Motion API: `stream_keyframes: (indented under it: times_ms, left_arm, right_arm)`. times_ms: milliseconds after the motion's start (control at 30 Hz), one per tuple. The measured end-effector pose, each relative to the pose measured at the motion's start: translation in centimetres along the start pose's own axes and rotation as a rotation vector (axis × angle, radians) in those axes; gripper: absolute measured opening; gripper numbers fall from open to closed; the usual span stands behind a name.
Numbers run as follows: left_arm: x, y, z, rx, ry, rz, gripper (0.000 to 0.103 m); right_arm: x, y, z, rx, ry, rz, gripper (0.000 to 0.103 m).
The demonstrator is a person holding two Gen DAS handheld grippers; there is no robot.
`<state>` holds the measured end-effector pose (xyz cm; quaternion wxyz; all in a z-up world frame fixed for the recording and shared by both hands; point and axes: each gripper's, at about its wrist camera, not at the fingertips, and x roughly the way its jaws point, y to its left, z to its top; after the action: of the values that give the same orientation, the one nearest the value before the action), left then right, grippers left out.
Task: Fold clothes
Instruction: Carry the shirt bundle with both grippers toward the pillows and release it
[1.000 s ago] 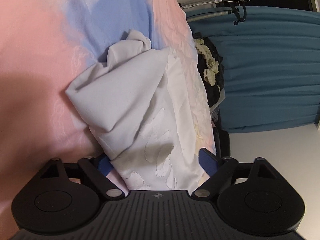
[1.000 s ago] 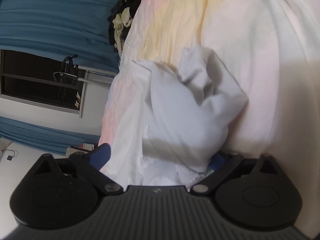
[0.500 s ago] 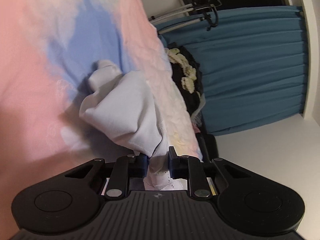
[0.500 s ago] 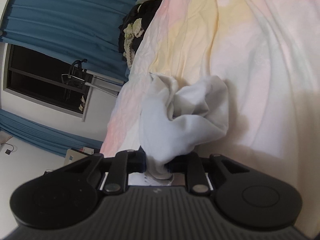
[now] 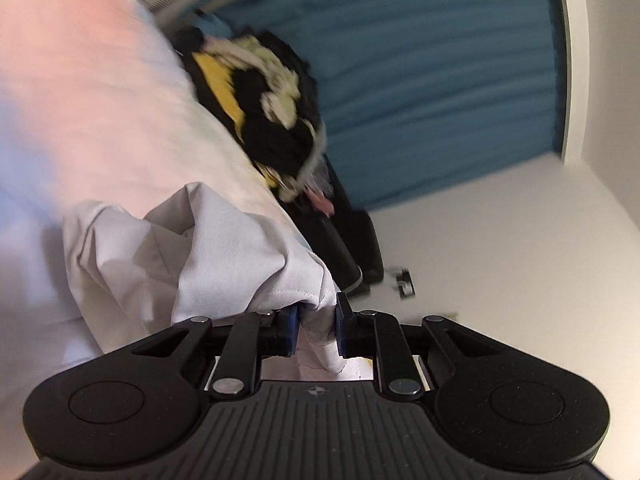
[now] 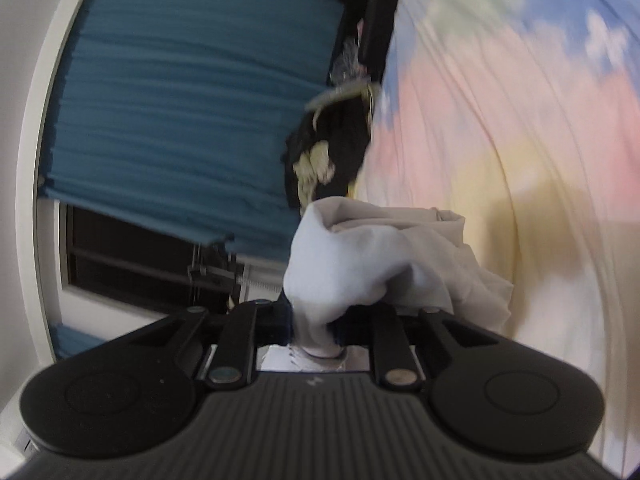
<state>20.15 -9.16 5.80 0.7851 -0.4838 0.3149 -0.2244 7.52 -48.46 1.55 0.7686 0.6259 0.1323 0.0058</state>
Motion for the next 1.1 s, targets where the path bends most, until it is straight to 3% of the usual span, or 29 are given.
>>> stream_keyframes:
  times_ms: [133,267,367,467,600,700,900,967,1033,1100]
  left_arm:
    - [8.6,-4.2,0.2,0.055,0.074,-0.034,0.019]
    - [15.0,-6.1,-1.7,0.157,0.121,-0.087,0.019]
    - [18.5,-5.0,-4.3,0.277,0.153,-0.066,0.019]
    - [21.1,-1.4,-6.5,0.344,0.224,-0.001,0.019]
    - [21.3,4.4,-8.7,0.360,0.319,0.059,0.019]
    - [20.9,6.5,-9.4,0.414,0.347,0.086,0.019]
    - [19.9,7.1,-9.6,0.409,0.342,0.081,0.020]
    - [19.3,6.5,-9.7,0.420,0.346,0.096,0.026]
    - [18.1,5.9,-9.6,0.435,0.349,0.112,0.055]
    - [16.4,5.1,-9.6,0.464,0.333,0.113,0.063]
  right_arm:
    - [0.6,0.9,6.9,-0.025,-0.105,0.000,0.019]
    - [0.4,-0.2,12.3,-0.076,-0.208,0.044,0.020]
    - [0.2,-3.3,14.0,-0.126,-0.264,0.057,0.021]
    - [0.5,-8.7,14.0,-0.146,-0.260,-0.005,0.023]
    - [0.5,-17.7,12.0,-0.074,-0.145,-0.201,0.023]
    - [0.3,-22.0,10.0,-0.057,-0.095,-0.266,0.022]
    - [0.4,-23.1,9.4,-0.105,-0.103,-0.287,0.025]
    - [0.2,-22.6,9.4,-0.116,-0.099,-0.304,0.028]
    - [-0.4,-22.0,9.0,-0.116,-0.098,-0.319,0.043]
    - [-0.8,-20.6,8.1,-0.133,-0.102,-0.330,0.054]
